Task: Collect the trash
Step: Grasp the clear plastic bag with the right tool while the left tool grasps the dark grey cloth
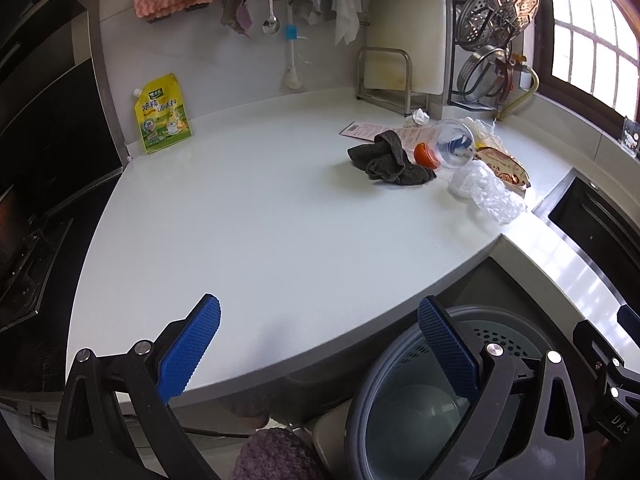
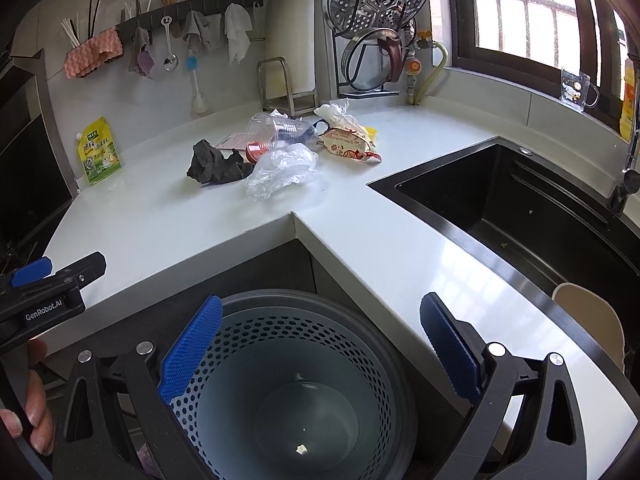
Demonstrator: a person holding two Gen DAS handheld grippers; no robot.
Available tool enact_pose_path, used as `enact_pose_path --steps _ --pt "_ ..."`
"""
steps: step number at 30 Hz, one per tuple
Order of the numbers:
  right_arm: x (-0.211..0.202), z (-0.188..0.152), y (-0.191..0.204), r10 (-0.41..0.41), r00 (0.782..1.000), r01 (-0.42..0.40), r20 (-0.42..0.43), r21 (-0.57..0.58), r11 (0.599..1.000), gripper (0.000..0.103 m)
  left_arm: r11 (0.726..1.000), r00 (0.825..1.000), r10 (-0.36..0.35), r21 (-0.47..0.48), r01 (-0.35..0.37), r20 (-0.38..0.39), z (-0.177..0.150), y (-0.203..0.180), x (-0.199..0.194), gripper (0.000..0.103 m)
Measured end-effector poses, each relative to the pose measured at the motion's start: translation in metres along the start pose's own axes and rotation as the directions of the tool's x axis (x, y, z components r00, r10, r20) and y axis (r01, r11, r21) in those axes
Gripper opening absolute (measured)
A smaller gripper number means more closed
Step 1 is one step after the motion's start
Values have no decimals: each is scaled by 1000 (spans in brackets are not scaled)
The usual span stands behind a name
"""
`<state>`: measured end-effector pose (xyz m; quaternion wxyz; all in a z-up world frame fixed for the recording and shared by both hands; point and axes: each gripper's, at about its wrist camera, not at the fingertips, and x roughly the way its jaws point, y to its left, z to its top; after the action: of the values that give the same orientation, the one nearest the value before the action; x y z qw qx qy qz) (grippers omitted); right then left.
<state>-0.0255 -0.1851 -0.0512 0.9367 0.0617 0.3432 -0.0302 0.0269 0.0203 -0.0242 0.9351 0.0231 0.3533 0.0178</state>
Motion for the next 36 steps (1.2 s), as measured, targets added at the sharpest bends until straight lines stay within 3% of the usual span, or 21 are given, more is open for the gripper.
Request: enact_pose_path --steps 13,18,28,36 --pt "65 92 14 19 998 -18 62 -16 1000 95 1000 1000 -7 15 7 12 69 -9 65 97" --pt "105 118 26 9 1000 -9 8 -33 999 95 1000 1000 -10 19 10 4 83 -11 87 97" --pt "168 125 36 -35 993 30 -110 -50 998 95 999 999 -31 7 31 -39 90 -11 115 97" --pt "180 123 46 -82 992 72 -100 -98 993 90 998 997 -63 0 63 -49 93 -16 122 97"
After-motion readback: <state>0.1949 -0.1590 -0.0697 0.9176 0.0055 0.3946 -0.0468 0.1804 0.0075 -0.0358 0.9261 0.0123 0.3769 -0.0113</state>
